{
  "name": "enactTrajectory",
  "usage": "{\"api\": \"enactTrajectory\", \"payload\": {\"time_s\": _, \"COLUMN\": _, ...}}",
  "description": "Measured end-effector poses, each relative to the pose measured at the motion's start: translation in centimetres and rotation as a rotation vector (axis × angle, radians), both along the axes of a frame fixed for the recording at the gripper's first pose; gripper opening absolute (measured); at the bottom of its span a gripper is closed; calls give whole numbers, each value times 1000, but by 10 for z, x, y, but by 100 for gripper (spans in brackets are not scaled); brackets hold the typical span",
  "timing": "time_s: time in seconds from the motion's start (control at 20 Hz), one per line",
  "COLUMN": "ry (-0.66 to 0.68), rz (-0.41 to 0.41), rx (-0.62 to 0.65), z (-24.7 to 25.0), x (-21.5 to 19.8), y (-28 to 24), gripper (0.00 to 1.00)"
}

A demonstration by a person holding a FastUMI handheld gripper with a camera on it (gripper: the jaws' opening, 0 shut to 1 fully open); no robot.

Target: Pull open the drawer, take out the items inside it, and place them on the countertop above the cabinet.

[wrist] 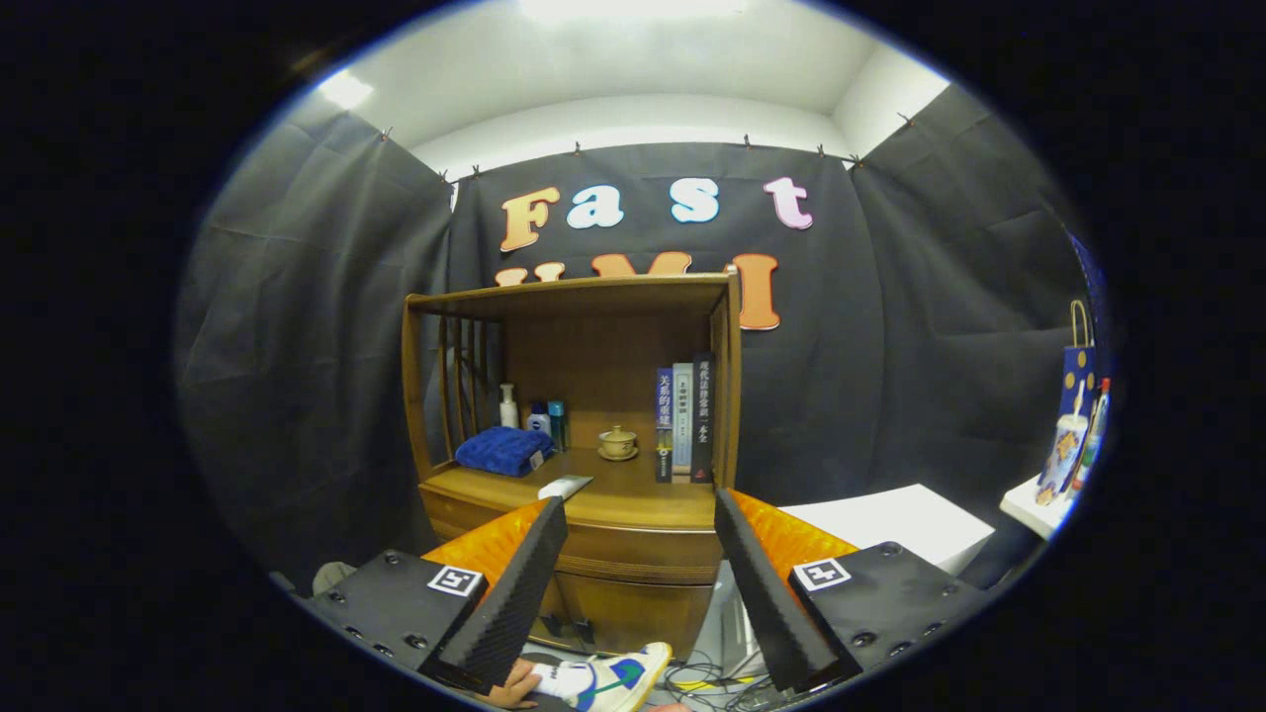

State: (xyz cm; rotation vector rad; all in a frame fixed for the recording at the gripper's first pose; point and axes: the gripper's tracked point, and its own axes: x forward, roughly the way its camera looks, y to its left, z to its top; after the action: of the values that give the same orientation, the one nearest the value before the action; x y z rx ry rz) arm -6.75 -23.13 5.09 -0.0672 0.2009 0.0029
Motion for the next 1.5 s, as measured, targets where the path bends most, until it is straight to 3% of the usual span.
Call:
{"api": "enactTrajectory", "payload": {"time_s": 0.25, "ry": 8, "rz": -19, "rx": 70, "z": -1, "x": -15, "y": 3, "gripper": 99}}
{"api": "enactTrajectory", "payload": {"time_s": 0.55, "ry": -26, "rz": -6, "rx": 54, "z": 10, "x": -27, "y": 15, "gripper": 98}}
{"api": "enactTrajectory", "payload": {"time_s": 1.0, "ry": -86, "rz": -74, "rx": 59, "z": 32, "x": -33, "y": -18, "gripper": 98}}
{"api": "enactTrajectory", "payload": {"time_s": 1.5, "ry": -105, "rz": -81, "rx": 21, "z": 41, "x": -37, "y": -14, "gripper": 97}}
